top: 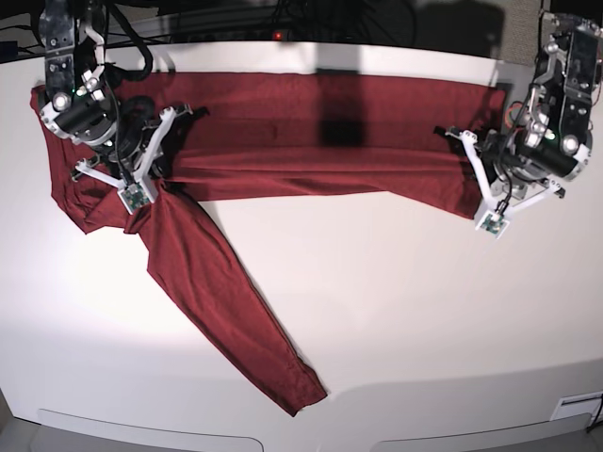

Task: Fold the T-shirt properly
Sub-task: 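Fold the hem over the shirt body toward the collar with both grippers, then lower the folded hem and move the left gripper inward along the fold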

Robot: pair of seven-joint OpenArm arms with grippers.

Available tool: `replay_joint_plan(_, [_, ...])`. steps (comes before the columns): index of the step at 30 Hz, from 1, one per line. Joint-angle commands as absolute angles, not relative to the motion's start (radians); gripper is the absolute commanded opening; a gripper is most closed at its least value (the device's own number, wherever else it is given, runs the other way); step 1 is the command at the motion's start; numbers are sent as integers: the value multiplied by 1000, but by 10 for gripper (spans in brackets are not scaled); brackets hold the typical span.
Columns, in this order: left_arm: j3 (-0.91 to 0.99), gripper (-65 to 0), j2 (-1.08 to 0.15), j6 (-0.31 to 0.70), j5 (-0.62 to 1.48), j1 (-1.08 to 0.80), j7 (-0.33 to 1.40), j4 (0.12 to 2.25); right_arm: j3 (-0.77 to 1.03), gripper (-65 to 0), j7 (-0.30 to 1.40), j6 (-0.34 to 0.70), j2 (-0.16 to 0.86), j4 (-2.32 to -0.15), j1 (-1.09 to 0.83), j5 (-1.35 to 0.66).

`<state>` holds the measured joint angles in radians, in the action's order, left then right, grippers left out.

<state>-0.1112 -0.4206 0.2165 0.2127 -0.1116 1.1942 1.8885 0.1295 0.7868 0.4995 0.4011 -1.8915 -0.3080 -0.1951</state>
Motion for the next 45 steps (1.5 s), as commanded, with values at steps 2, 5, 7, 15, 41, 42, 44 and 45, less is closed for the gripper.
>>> replay_joint_plan(2, [-103, -650, -435, 204, 162, -128, 1201, 1937, 138, -650, 783, 490, 415, -1911, -302, -187])
replay_joint_plan(5, [-103, -650, -435, 193, 153, -167, 1201, 1979, 138, -650, 786, 490, 415, -1911, -302, -187])
replay_joint_plan(7, [-103, -650, -435, 185, 139, -187, 1202, 1999, 138, -650, 787, 490, 415, -1911, -302, -187])
replay_joint_plan(15, [-103, -650, -435, 141, 17, -219, 1219, 2026, 138, -650, 791, 491, 415, -1911, -302, -187])
replay_joint_plan(41, [-104, -353, -435, 25, -113, -313, 1234, 2031, 138, -494, 976, 491, 415, -1911, -302, -187])
replay_joint_plan(42, [-103, -326, -435, 25, -113, -313, 1234, 2031, 138, -432, 990, 491, 415, -1911, -302, -187])
replay_joint_plan(44, [-104, -313, -435, 25, -113, -313, 1234, 2031, 138, -338, 996, 491, 415, -1911, -302, -187])
replay_joint_plan(45, [-104, -313, -435, 25, -113, -313, 1234, 2031, 138, -307, 995, 491, 415, -1911, -302, -188])
